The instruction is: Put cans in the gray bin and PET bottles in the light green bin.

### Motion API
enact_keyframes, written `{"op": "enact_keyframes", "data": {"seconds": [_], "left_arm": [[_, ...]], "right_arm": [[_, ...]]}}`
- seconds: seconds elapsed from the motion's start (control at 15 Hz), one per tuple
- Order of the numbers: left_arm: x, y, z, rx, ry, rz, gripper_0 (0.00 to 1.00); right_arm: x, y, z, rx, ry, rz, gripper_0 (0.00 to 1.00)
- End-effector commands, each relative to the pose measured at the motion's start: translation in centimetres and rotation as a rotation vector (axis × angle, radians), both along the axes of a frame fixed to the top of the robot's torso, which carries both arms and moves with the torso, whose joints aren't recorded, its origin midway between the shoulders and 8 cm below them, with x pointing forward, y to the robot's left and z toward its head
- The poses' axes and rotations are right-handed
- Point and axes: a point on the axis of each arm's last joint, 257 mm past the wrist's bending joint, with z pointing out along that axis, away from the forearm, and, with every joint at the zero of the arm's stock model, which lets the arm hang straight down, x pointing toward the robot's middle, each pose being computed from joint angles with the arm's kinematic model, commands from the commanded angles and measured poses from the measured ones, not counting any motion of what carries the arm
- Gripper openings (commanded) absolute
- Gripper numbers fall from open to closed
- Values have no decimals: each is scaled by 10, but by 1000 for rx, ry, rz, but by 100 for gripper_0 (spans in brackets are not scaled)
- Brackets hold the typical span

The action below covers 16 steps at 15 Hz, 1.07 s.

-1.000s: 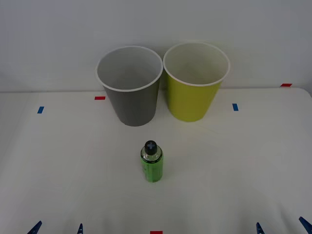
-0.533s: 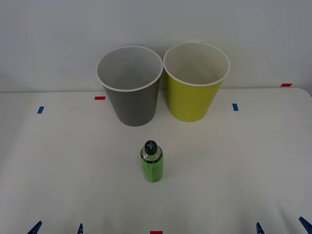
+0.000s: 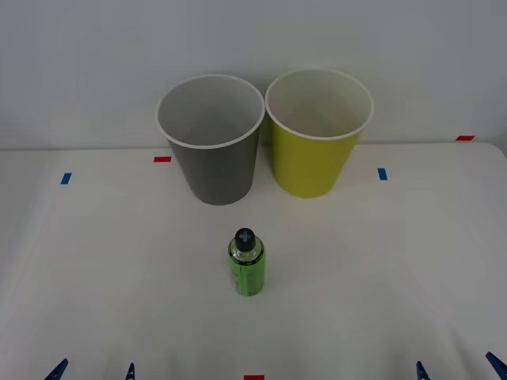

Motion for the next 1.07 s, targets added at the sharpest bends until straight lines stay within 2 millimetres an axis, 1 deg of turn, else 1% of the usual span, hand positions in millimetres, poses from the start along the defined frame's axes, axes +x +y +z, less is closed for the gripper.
{"op": "enact_keyframes", "data": {"seconds": [0.07,0.6,0.67,0.73,0.8,0.87,0.93,1.0,1.07], "left_arm": [[0,0,0,0,0,0,100],[0,0,0,0,0,0,100],[0,-9,-12,-6,23,-22,100],[1,-14,-12,-12,15,-33,60],[2,-19,-8,-23,-8,-60,48],[4,-23,-1,-43,-29,-78,65],[7,-24,5,-45,-52,-94,95],[13,-25,13,-43,-75,-116,100],[19,-30,19,-43,-95,-143,100]], "right_arm": [[0,0,0,0,0,0,100],[0,0,0,0,0,0,100],[0,0,0,0,0,0,100],[0,0,0,0,0,0,100],[0,0,0,0,0,0,100],[0,0,0,0,0,0,100],[0,0,0,0,0,0,100],[0,0,0,0,0,0,100],[0,0,0,0,0,0,100]]}}
